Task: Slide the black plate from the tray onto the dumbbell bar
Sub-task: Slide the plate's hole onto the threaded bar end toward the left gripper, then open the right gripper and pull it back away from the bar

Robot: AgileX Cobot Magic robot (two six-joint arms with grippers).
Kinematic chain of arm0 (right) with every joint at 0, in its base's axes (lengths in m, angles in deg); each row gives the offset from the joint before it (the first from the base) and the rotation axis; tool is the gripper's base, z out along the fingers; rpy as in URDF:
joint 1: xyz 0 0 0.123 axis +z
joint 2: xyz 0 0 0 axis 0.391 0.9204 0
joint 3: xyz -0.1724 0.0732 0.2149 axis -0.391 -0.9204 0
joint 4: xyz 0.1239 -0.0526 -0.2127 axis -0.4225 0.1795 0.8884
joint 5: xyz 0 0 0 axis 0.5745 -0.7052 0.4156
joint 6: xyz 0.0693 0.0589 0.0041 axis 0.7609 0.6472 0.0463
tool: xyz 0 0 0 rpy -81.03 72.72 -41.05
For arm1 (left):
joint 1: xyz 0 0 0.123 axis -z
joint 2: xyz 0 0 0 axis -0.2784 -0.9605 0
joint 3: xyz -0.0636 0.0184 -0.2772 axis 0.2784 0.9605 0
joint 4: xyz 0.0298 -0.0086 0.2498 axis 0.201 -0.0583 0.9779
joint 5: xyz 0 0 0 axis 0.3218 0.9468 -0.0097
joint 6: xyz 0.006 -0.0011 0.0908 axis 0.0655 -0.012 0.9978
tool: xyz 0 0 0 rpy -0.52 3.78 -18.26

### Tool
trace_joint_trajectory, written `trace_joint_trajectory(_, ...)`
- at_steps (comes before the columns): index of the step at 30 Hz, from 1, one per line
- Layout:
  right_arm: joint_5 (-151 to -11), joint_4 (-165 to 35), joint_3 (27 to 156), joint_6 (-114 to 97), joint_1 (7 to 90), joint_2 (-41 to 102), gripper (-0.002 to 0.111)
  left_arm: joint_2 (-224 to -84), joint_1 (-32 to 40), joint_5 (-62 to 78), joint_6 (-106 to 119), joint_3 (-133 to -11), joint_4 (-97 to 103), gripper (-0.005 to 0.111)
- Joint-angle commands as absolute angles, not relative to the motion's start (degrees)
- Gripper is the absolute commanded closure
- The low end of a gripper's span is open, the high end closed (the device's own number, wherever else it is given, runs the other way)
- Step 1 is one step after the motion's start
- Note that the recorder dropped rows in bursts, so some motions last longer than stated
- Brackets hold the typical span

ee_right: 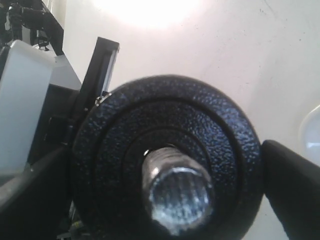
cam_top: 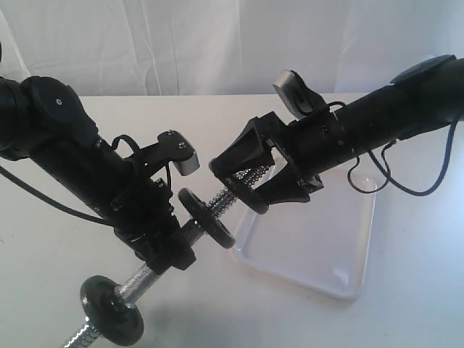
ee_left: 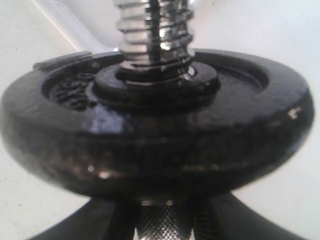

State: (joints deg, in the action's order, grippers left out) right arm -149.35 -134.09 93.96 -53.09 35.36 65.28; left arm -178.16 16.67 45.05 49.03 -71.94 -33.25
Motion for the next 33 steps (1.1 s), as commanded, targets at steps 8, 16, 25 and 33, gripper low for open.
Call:
trace_joint_trajectory(8, -150.51, -138.43, 93.86, -53.79, 38.99, 67.24, 0.108, -174.99, 17.26, 47.48, 50.20, -73.14, -41.00, 0.107)
trace_joint_trajectory(16, -150.51, -138.55, 93.81, -53.25, 38.99, 69.90, 0.098, -174.99, 17.26, 47.48, 50.20, -73.14, -41.00, 0.107)
trace_joint_trajectory(25, -150.51, -138.68, 93.81, -52.32, 38.99, 69.90, 0.007, -174.99, 17.26, 47.48, 50.20, -73.14, -41.00, 0.107)
trace_joint_trajectory(33, -150.51, -138.18, 93.92, -52.46, 37.63, 69.90, 0.003, -174.99, 17.26, 47.48, 50.20, -73.14, -41.00, 0.107)
